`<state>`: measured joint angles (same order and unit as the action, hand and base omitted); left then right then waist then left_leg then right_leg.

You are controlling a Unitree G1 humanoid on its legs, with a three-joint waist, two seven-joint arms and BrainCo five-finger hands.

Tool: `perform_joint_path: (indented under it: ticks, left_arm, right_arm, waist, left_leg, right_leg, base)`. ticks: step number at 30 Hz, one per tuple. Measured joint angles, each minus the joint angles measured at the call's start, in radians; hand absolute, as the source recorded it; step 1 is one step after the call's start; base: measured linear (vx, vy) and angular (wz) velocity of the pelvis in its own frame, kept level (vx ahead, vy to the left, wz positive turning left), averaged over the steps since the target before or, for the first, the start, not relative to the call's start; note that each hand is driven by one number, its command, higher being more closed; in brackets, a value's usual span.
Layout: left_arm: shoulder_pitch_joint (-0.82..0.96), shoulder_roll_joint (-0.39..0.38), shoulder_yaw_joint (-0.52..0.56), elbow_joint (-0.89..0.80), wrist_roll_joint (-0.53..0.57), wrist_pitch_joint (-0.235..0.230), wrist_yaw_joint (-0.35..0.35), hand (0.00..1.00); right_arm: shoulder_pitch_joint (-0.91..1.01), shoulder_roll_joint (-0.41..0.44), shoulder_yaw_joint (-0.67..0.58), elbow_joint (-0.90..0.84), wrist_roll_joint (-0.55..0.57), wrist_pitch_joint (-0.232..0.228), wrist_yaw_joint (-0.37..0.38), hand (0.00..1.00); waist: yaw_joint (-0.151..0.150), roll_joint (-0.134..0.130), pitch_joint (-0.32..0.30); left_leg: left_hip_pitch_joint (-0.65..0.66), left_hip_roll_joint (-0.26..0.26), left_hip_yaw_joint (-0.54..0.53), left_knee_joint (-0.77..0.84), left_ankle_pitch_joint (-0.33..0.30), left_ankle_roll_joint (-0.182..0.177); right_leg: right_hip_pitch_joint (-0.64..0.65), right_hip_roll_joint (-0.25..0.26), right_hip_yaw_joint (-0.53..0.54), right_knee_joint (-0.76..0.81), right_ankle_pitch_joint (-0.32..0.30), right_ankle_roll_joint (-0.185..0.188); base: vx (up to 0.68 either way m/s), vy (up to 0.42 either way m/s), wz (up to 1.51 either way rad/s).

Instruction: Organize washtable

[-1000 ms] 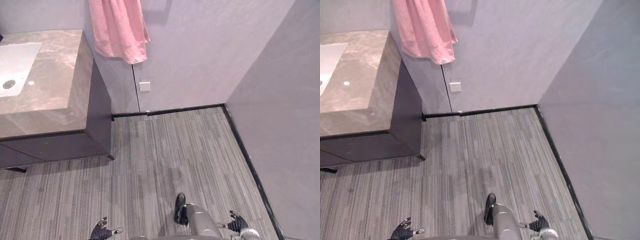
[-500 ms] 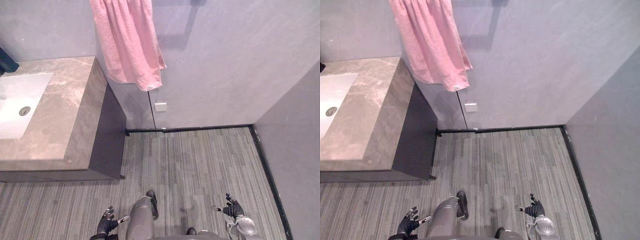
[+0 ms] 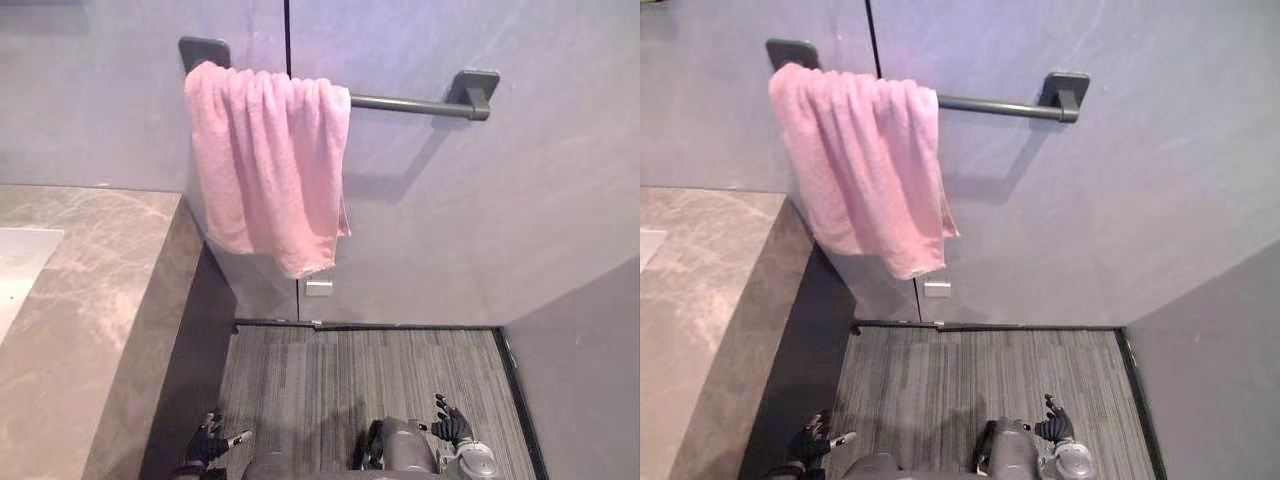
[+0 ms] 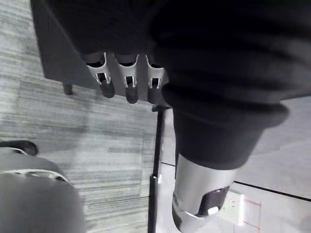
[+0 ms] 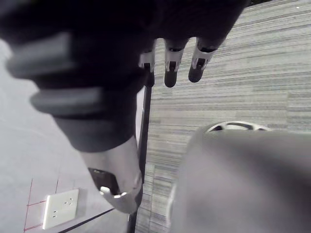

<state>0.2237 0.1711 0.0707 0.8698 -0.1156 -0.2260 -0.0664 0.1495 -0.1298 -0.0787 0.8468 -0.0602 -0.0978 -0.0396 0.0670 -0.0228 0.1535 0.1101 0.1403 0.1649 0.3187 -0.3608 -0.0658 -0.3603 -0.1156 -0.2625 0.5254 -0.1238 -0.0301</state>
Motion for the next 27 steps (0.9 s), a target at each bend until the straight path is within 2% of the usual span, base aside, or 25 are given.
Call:
perform_joint_path:
  ticks: [1,3,4,5,6,8,9,10,11,12,13,14,16,18,19,20,21,22,23,24,27]
  left_arm:
    - [0.000,-0.007,-0.001,0.000,0.000,-0.001,-0.005,0.00]
    - [-0.004,-0.011,-0.002,0.000,0.000,-0.001,-0.021,0.00]
    - [-0.007,-0.010,-0.002,-0.002,-0.002,-0.001,-0.023,0.00]
    - [-0.003,-0.011,-0.002,-0.004,-0.004,-0.001,-0.023,0.00]
    - [0.008,-0.012,-0.002,-0.008,-0.010,0.000,-0.027,0.00]
    - [0.019,-0.012,-0.002,-0.017,-0.011,0.001,-0.033,0.00]
    - [0.022,-0.012,-0.001,-0.017,-0.011,0.000,-0.037,0.00]
    - [0.023,-0.012,-0.001,-0.017,-0.011,0.000,-0.037,0.00]
    - [0.028,-0.011,0.002,-0.017,-0.011,0.001,-0.036,0.00]
    - [0.030,-0.011,0.003,-0.016,-0.012,0.001,-0.036,0.00]
    - [0.032,-0.013,0.002,-0.016,-0.011,0.001,-0.036,0.00]
    - [0.012,-0.024,0.001,-0.006,-0.012,0.006,-0.034,0.00]
    - [-0.018,-0.023,0.002,-0.006,-0.011,0.015,-0.018,0.00]
    - [-0.048,-0.032,-0.003,0.002,-0.008,0.026,0.005,0.00]
    - [-0.065,-0.037,-0.002,0.007,-0.009,0.026,0.010,0.00]
    - [-0.081,-0.041,0.002,0.007,-0.009,0.026,0.021,0.00]
    - [-0.087,-0.041,0.003,0.009,-0.009,0.026,0.026,0.00]
    - [-0.092,-0.042,0.008,0.015,-0.009,0.026,0.029,0.00]
    - [-0.093,-0.041,0.013,0.025,-0.009,0.026,0.039,0.00]
    - [-0.093,-0.040,0.013,0.030,-0.008,0.027,0.046,0.00]
    - [-0.097,-0.042,0.012,0.045,-0.009,0.044,0.054,0.00]
  right_arm:
    - [-0.006,-0.015,0.000,-0.003,0.000,-0.001,-0.001,0.00]
    - [-0.006,-0.031,-0.004,-0.007,0.001,-0.002,0.000,0.00]
    - [-0.001,-0.032,-0.005,-0.006,0.002,-0.001,0.000,0.00]
    - [0.002,-0.030,-0.004,-0.006,0.004,-0.001,0.001,0.00]
    - [0.002,-0.028,-0.005,-0.007,0.012,-0.003,-0.001,0.00]
    - [0.002,-0.025,-0.013,-0.008,0.015,-0.004,-0.001,0.00]
    - [-0.003,-0.015,-0.032,-0.009,0.023,-0.003,-0.002,0.00]
    - [-0.004,-0.014,-0.033,-0.009,0.023,-0.003,-0.002,0.00]
    - [-0.010,-0.012,-0.044,-0.010,0.032,-0.003,-0.003,0.00]
    - [-0.010,-0.010,-0.044,-0.010,0.032,-0.003,-0.003,0.00]
    - [-0.009,-0.010,-0.044,-0.010,0.032,-0.003,-0.004,0.00]
    - [-0.005,0.004,-0.044,-0.006,0.032,0.004,-0.005,0.00]
    - [0.015,0.019,-0.040,-0.009,0.030,0.008,-0.003,0.00]
    - [0.011,0.029,-0.039,-0.012,0.029,0.008,-0.003,0.00]
    - [0.011,0.033,-0.039,-0.011,0.028,0.008,-0.003,0.00]
    - [0.012,0.036,-0.039,-0.010,0.027,0.008,-0.003,0.00]
    - [0.013,0.036,-0.039,-0.008,0.026,0.008,-0.003,0.00]
    - [0.017,0.036,-0.042,-0.003,0.018,0.008,-0.004,0.00]
    - [0.017,0.036,-0.043,0.010,0.017,0.008,-0.004,0.00]
    - [0.017,0.036,-0.044,0.017,0.016,0.009,-0.004,0.00]
    - [0.012,0.031,-0.049,0.076,0.010,0.009,-0.005,0.00]
  waist:
    - [0.000,0.009,-0.004]
    - [-0.009,0.023,-0.003]
    - [-0.016,0.029,0.000]
    - [-0.018,0.031,0.002]
    - [0.002,0.032,0.003]
    - [0.004,0.027,0.004]
    - [0.005,0.031,0.004]
    - [0.005,0.031,0.003]
    - [0.005,0.033,0.003]
    - [0.005,0.035,0.001]
    - [0.005,0.045,-0.004]
    - [0.003,0.042,-0.013]
    - [0.004,0.014,-0.032]
    - [0.003,-0.003,-0.047]
    - [0.001,0.006,-0.046]
    - [-0.002,-0.006,-0.055]
    - [-0.003,-0.006,-0.057]
    - [-0.009,0.005,-0.067]
    - [-0.021,-0.005,-0.078]
    - [-0.026,-0.004,-0.078]
    - [-0.028,0.013,-0.076]
  left_leg:
    - [-0.002,0.011,-0.013,0.002,0.023,-0.036]
    - [-0.006,0.024,-0.045,0.057,0.061,-0.062]
    - [-0.059,0.047,-0.066,0.201,0.100,-0.090]
    - [-0.117,0.067,-0.077,0.335,0.156,-0.103]
    - [-0.185,0.112,-0.052,0.507,0.165,-0.088]
    - [-0.228,0.141,-0.004,0.535,0.149,-0.062]
    - [-0.258,0.144,0.031,0.468,0.136,-0.040]
    - [-0.261,0.144,0.034,0.458,0.135,-0.038]
    - [-0.283,0.136,0.049,0.342,0.132,-0.033]
    - [-0.287,0.128,0.055,0.214,0.147,-0.027]
    - [-0.286,0.120,0.050,0.134,0.189,-0.023]
    - [-0.270,0.102,0.038,0.067,0.213,-0.041]
    - [-0.252,0.076,0.053,0.024,0.220,-0.036]
    - [-0.220,0.059,0.082,-0.008,0.222,-0.033]
    - [-0.193,0.049,0.093,-0.030,0.222,-0.033]
    - [-0.164,0.038,0.108,-0.052,0.222,-0.033]
    - [-0.154,0.034,0.111,-0.062,0.224,-0.032]
    - [-0.148,0.029,0.113,-0.086,0.235,-0.034]
    - [-0.137,0.023,0.112,-0.117,0.248,-0.035]
    - [-0.131,0.020,0.112,-0.130,0.254,-0.036]
    - [-0.088,0.014,0.109,-0.210,0.295,-0.042]
  right_leg:
    - [0.009,0.000,-0.014,0.008,-0.031,-0.004]
    - [0.053,-0.002,-0.052,0.005,-0.076,-0.012]
    - [0.114,0.005,-0.079,-0.032,-0.094,-0.014]
    - [0.167,0.015,-0.091,-0.069,-0.095,-0.017]
    - [0.249,0.032,-0.091,-0.127,-0.096,-0.018]
    - [0.302,0.040,-0.092,-0.167,-0.096,-0.018]
    - [0.327,0.038,-0.087,-0.193,-0.095,-0.017]
    - [0.329,0.038,-0.086,-0.195,-0.095,-0.017]
    - [0.339,0.035,-0.077,-0.208,-0.092,-0.009]
    - [0.338,0.033,-0.066,-0.208,-0.092,0.004]
    - [0.337,0.036,-0.064,-0.206,-0.095,0.017]
    - [0.331,0.039,-0.041,-0.210,-0.099,0.045]
    - [0.341,0.017,-0.030,-0.254,-0.084,0.067]
    - [0.357,0.009,-0.008,-0.280,-0.073,0.080]
    - [0.371,0.006,0.005,-0.293,-0.068,0.085]
    - [0.388,0.006,0.018,-0.307,-0.064,0.087]
    - [0.393,0.005,0.021,-0.313,-0.063,0.088]
    - [0.393,0.005,0.022,-0.324,-0.061,0.088]
    - [0.400,0.005,0.020,-0.332,-0.060,0.087]
    - [0.404,0.006,0.019,-0.336,-0.059,0.086]
    - [0.417,0.017,0.023,-0.355,-0.049,0.074]
  base:
    - [0.39,-0.176,0.36]
    - [0.36,-0.222,0.56]
    - [0.33,-0.211,0.51]
    - [0.41,-0.231,0.34]
    - [0.26,-0.107,0.02]
    - [0.21,-0.048,-0.08]
    - [0.16,0.007,-0.05]
    - [0.18,0.056,-0.15]
    - [0.15,0.107,-0.22]
    - [0.16,0.129,-0.23]
    - [0.16,0.158,-0.17]
    - [0.11,0.111,-0.07]
    - [0.14,0.127,-0.08]
    - [0.12,0.099,-0.25]
    - [0.08,0.022,-0.31]
    - [0.10,0.031,-0.30]
    - [0.08,0.029,-0.20]
    - [0.10,-0.005,-0.04]
    - [0.09,-0.014,0.03]
    - [0.10,-0.047,0.04]
    - [0.04,-0.043,-0.02]
